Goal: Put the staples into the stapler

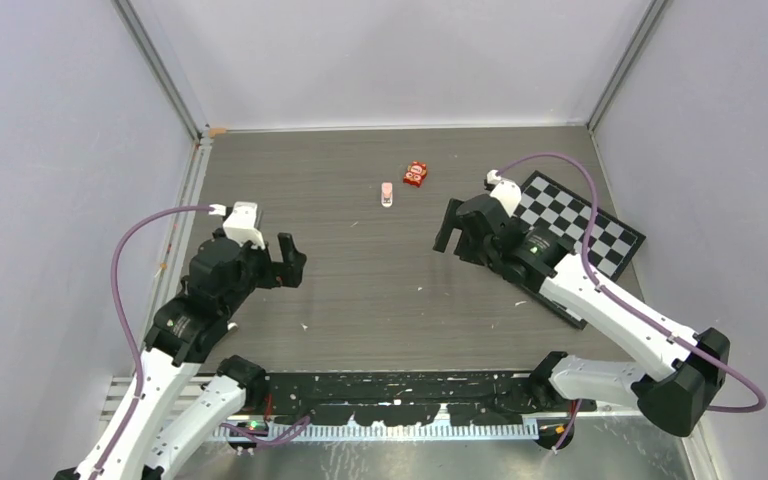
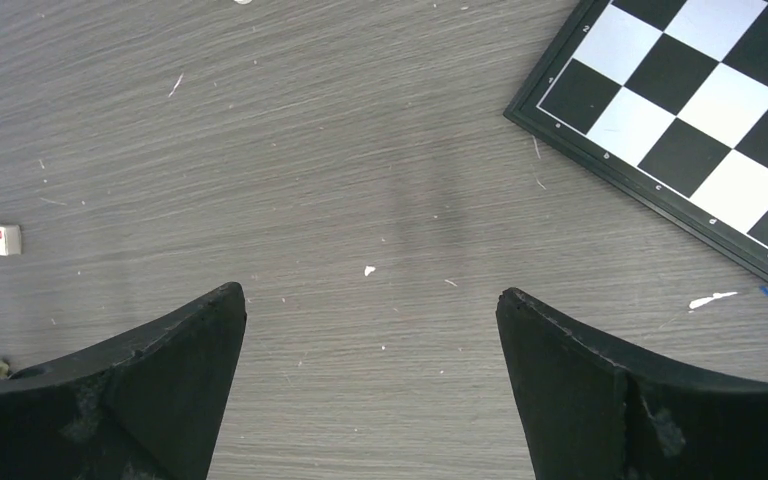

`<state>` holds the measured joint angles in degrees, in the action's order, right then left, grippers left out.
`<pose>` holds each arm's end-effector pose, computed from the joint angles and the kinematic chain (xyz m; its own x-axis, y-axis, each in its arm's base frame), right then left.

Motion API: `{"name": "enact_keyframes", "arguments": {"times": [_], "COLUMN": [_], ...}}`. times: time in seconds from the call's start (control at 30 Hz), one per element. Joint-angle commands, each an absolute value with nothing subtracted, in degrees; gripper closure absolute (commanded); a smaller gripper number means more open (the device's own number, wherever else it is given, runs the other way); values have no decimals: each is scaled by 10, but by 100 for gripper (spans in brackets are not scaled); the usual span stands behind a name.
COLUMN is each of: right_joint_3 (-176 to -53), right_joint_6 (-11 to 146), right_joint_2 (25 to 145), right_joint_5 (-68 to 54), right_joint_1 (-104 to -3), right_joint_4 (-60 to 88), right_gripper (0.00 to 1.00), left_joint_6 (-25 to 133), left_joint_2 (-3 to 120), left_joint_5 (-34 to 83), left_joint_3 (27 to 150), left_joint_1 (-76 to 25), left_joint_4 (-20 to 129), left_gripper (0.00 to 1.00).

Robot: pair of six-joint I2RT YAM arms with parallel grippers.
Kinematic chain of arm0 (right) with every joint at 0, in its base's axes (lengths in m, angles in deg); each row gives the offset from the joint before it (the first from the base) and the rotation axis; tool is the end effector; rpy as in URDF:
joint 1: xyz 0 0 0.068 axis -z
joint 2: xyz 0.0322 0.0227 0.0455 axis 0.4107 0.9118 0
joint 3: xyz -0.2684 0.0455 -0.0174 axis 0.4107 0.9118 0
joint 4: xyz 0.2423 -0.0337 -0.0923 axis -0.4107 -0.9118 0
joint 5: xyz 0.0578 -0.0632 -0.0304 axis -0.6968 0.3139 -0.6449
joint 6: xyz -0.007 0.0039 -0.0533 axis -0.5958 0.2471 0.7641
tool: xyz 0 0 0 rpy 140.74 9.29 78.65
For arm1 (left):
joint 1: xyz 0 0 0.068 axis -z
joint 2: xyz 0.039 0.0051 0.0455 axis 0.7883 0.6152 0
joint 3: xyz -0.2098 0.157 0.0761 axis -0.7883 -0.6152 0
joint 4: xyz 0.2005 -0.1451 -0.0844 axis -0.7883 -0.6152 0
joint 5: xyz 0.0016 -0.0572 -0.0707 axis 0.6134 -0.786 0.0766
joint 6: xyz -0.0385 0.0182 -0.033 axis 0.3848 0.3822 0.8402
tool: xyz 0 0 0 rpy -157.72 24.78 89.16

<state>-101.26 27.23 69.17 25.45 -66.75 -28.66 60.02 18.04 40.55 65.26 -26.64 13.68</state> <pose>0.1805 0.1456 0.3230 -0.6613 0.2973 -0.6887 0.1131 0.9472 0.3002 0.1158 -0.0495 0.3357 -0.4537 -0.1150 -0.8837 0.1826 0.9586 -0.2185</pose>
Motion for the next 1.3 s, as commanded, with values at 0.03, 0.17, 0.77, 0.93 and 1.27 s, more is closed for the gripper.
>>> {"name": "enact_keyframes", "arguments": {"times": [0.03,0.17,0.77,0.93,1.27], "right_joint_3": [-1038,-1060,-1357,-1414,-1494], "right_joint_6": [264,284,416,424,413], "right_joint_2": [722,770,1150,1217,1318], "right_joint_5": [277,303,345,351,325], "right_joint_1": [-667,-666,-666,-663,-640], "right_joint_4": [-228,-197,-123,-124,-124], "right_gripper": [0,0,37,45,45], "left_joint_6": [596,592,589,591,597], "left_joint_2": [164,163,149,145,140], "left_joint_5": [414,423,471,480,482], "left_joint_3": [656,656,664,665,664], "left_joint_1": [-265,-263,-256,-256,-256], "left_joint_4": [140,138,118,116,114], "left_gripper": [0,0,2,3,4]}}
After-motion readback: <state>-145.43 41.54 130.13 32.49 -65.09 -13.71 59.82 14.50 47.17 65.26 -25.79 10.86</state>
